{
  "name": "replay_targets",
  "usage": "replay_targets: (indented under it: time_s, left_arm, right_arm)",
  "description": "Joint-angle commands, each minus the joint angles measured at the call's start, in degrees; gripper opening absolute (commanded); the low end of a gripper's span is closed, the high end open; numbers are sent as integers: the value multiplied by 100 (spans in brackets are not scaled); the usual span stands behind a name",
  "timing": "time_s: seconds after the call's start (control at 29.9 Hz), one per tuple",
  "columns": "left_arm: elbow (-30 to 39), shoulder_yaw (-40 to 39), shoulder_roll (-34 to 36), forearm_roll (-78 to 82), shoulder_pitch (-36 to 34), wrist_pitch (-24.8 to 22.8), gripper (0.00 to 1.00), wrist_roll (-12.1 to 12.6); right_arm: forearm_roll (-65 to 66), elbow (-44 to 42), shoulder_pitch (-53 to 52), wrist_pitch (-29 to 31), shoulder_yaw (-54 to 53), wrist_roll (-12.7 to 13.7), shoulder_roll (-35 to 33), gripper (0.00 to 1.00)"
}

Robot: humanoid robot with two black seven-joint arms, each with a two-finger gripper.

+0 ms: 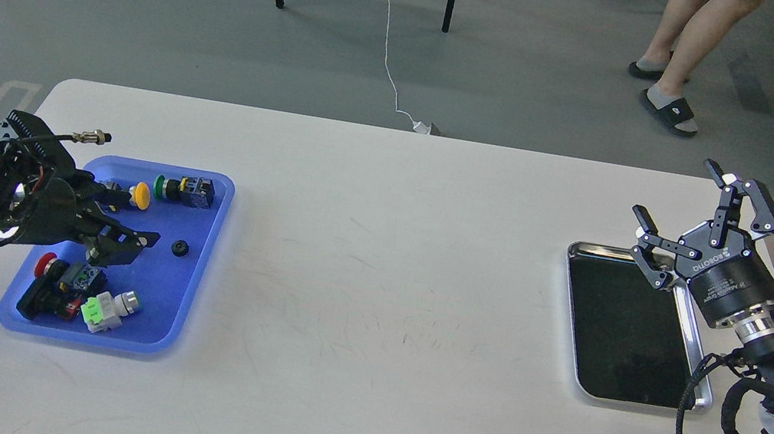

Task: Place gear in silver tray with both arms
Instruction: 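Reach the left gripper into the blue tray and grasp a small black gear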

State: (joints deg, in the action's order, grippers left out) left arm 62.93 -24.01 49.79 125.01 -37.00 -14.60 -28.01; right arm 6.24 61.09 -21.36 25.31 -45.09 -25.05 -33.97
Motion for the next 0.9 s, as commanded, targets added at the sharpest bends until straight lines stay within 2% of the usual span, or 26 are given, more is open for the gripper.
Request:
replay_targets:
  time_s: [0.0,0.2,0.47,0.67,0.87]
  left_arm:
    - [-158,116,-101,-1,-27,1,77,1]
    - [-281,125,-232,-1,8,10,73,1]
    - [-800,143,-532,-1,26,142,72,1]
    - [-800,143,-505,-1,87,142,72,1]
    - [-844,143,-523,-1,149,142,66,1]
  right_arm:
    - [0,-1,9,0,-8,0,-22,99]
    - [0,8,9,0,-8,-8,-48,99]
    - [0,8,9,0,-8,-8,-74,99]
    - [0,17,9,0,-8,-8,-101,99]
    - [0,17,9,0,-8,-8,-110,99]
